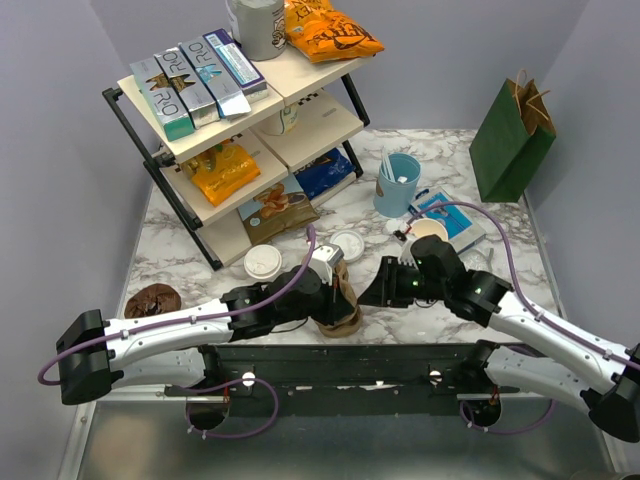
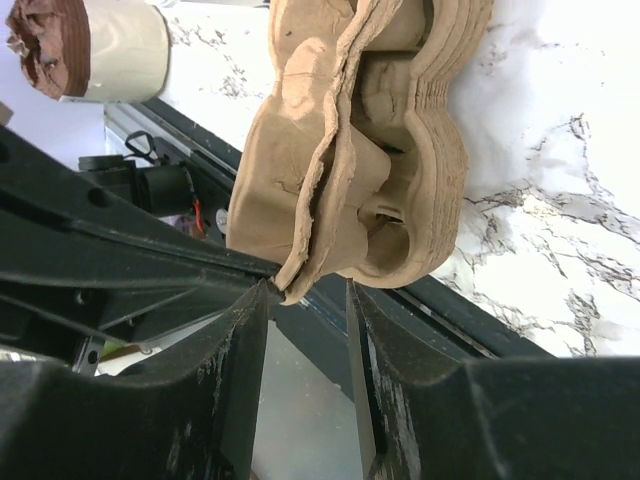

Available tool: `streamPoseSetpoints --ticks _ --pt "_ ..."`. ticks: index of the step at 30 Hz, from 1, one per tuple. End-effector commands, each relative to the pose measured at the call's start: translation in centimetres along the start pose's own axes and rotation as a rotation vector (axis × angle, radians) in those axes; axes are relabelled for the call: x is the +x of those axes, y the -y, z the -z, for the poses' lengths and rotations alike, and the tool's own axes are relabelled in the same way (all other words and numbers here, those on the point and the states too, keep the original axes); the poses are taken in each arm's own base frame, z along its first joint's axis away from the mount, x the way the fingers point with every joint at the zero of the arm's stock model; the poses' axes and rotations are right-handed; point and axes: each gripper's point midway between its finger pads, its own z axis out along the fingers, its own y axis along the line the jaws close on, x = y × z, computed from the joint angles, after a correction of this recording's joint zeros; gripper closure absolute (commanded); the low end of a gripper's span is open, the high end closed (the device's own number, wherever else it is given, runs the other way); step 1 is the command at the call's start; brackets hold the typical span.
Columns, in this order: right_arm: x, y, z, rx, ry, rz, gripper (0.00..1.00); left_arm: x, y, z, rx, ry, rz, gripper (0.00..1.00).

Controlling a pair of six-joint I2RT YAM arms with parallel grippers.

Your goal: Pack the takeout coffee

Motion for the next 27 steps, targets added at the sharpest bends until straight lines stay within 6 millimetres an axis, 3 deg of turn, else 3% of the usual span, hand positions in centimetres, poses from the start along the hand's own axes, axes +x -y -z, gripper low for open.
streamPoseSetpoints --ticks 1,13,27 --pt "0.9 1.3 0.1 0.046 -0.016 -0.015 0.54 -1.4 0.7 0.2 0.005 0.041 0.018 1.00" --pt "1.8 1.4 -1.3 0.038 -0.086 -0.018 0.55 -1.4 1.0 0.1 0.016 0.038 0.013 1.00" --pt "1.8 1.1 -1.4 0.020 -0.077 -0.057 0.55 -1.3 0.9 0.0 0.017 0.036 0.013 1.00"
